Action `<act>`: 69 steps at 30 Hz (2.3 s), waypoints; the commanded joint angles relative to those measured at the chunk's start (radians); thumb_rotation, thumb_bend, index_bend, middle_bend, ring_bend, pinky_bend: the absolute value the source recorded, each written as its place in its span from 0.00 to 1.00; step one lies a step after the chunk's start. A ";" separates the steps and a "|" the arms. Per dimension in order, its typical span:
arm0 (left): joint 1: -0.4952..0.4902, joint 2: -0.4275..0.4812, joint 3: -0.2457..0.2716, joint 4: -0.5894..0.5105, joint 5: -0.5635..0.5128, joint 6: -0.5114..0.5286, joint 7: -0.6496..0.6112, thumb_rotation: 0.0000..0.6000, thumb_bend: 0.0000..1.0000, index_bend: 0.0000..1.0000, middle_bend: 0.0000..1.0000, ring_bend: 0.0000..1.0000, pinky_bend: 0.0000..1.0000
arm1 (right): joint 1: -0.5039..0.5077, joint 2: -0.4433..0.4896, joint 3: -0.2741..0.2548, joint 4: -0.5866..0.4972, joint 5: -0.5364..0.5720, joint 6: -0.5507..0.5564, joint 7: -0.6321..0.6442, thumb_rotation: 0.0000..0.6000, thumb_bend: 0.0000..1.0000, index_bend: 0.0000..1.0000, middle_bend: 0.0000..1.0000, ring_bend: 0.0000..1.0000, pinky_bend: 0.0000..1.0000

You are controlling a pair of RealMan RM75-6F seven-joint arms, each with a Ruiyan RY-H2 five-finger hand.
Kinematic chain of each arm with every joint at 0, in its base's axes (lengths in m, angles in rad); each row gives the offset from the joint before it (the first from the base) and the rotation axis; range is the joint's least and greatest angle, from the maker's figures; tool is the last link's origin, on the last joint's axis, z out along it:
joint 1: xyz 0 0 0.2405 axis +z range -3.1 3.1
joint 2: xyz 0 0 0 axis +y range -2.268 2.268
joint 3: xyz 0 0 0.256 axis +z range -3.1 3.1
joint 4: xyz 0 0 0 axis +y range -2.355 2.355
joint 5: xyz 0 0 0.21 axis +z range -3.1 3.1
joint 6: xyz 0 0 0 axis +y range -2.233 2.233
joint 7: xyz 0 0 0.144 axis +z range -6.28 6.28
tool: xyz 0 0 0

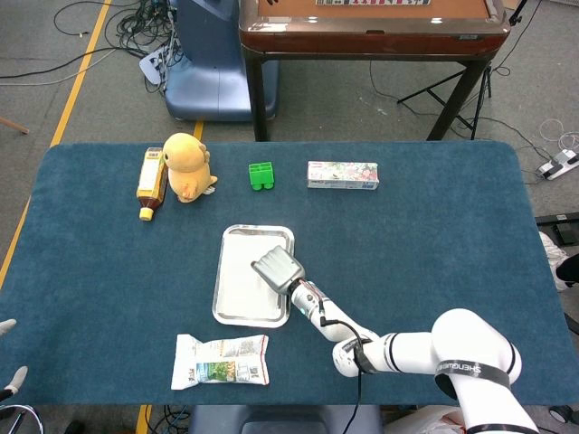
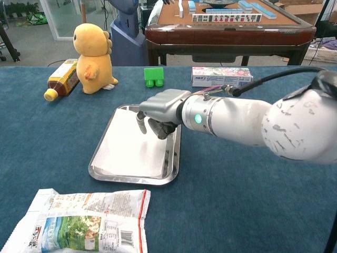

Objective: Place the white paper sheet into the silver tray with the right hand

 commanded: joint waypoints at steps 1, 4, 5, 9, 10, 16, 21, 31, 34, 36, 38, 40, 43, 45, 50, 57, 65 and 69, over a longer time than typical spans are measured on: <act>-0.001 0.000 0.000 0.001 -0.001 -0.002 0.000 1.00 0.25 0.20 0.22 0.21 0.13 | 0.005 -0.015 0.003 0.020 0.006 -0.010 -0.001 1.00 1.00 0.36 0.75 0.75 0.78; -0.002 -0.001 -0.001 0.001 -0.002 -0.004 0.001 1.00 0.25 0.20 0.22 0.21 0.13 | 0.008 -0.027 0.007 0.033 0.003 -0.020 0.004 1.00 1.00 0.36 0.75 0.75 0.78; -0.002 -0.001 -0.001 0.002 -0.003 -0.005 0.001 1.00 0.25 0.20 0.22 0.21 0.13 | 0.009 -0.033 0.006 0.038 0.000 -0.024 0.005 1.00 1.00 0.36 0.75 0.75 0.78; -0.001 -0.001 -0.001 0.001 -0.004 -0.006 0.002 1.00 0.25 0.20 0.22 0.21 0.13 | 0.011 -0.046 0.004 0.054 -0.004 -0.032 0.005 1.00 1.00 0.36 0.75 0.75 0.78; -0.001 -0.001 0.000 0.001 -0.005 -0.006 0.003 1.00 0.25 0.20 0.22 0.21 0.13 | 0.011 -0.048 0.003 0.056 -0.005 -0.033 0.004 1.00 1.00 0.36 0.75 0.75 0.78; 0.000 0.000 -0.001 -0.001 -0.005 -0.005 0.005 1.00 0.25 0.20 0.22 0.21 0.13 | 0.005 -0.046 -0.004 0.060 -0.008 -0.032 0.001 1.00 1.00 0.36 0.75 0.75 0.78; -0.002 -0.002 -0.001 0.000 -0.002 -0.006 0.005 1.00 0.25 0.20 0.22 0.21 0.13 | -0.002 -0.041 -0.010 0.054 -0.007 -0.029 -0.003 1.00 1.00 0.36 0.75 0.75 0.78; -0.002 -0.002 0.000 -0.004 -0.001 -0.007 0.010 1.00 0.25 0.20 0.22 0.21 0.13 | -0.016 -0.028 -0.022 0.034 -0.010 -0.019 -0.012 1.00 1.00 0.36 0.75 0.75 0.78; -0.003 -0.003 -0.001 -0.005 0.000 -0.006 0.011 1.00 0.25 0.20 0.22 0.21 0.13 | -0.019 -0.025 -0.026 0.033 -0.008 -0.018 -0.015 1.00 1.00 0.36 0.75 0.75 0.78; -0.004 -0.003 -0.001 -0.006 0.001 -0.006 0.012 1.00 0.25 0.20 0.22 0.21 0.13 | -0.022 -0.022 -0.027 0.030 -0.008 -0.017 -0.016 1.00 1.00 0.37 0.75 0.75 0.78; -0.004 -0.003 -0.001 -0.007 0.001 -0.006 0.014 1.00 0.25 0.20 0.22 0.21 0.13 | -0.024 -0.018 -0.029 0.024 -0.011 -0.014 -0.018 1.00 1.00 0.37 0.75 0.75 0.78; -0.005 -0.003 -0.001 -0.008 0.001 -0.007 0.015 1.00 0.25 0.20 0.22 0.21 0.13 | -0.026 -0.014 -0.030 0.018 -0.014 -0.013 -0.018 1.00 1.00 0.36 0.75 0.75 0.78; -0.005 -0.004 -0.001 -0.009 0.001 -0.008 0.017 1.00 0.25 0.20 0.22 0.21 0.13 | -0.028 -0.011 -0.035 0.012 -0.016 -0.011 -0.025 1.00 1.00 0.36 0.75 0.75 0.78; -0.006 -0.004 -0.001 -0.009 0.002 -0.007 0.017 1.00 0.25 0.20 0.22 0.21 0.13 | -0.031 -0.009 -0.038 0.008 -0.020 -0.009 -0.026 1.00 1.00 0.36 0.75 0.75 0.78; -0.007 -0.004 -0.002 -0.011 0.002 -0.007 0.019 1.00 0.25 0.20 0.22 0.21 0.13 | -0.037 0.001 -0.032 -0.007 -0.037 0.002 -0.020 1.00 1.00 0.36 0.75 0.75 0.78; -0.009 -0.003 -0.003 -0.015 0.003 -0.009 0.024 1.00 0.25 0.20 0.22 0.21 0.13 | -0.050 0.031 -0.020 -0.053 -0.069 0.032 -0.007 1.00 1.00 0.36 0.75 0.75 0.78; -0.010 0.006 -0.009 -0.022 0.000 -0.002 0.024 1.00 0.25 0.20 0.22 0.21 0.13 | -0.103 0.145 -0.011 -0.196 -0.133 0.148 -0.001 1.00 1.00 0.36 0.72 0.74 0.78; -0.015 0.007 -0.014 -0.024 0.001 -0.003 0.024 1.00 0.25 0.20 0.22 0.21 0.13 | -0.161 0.231 -0.024 -0.289 -0.156 0.234 -0.001 1.00 0.92 0.35 0.66 0.70 0.78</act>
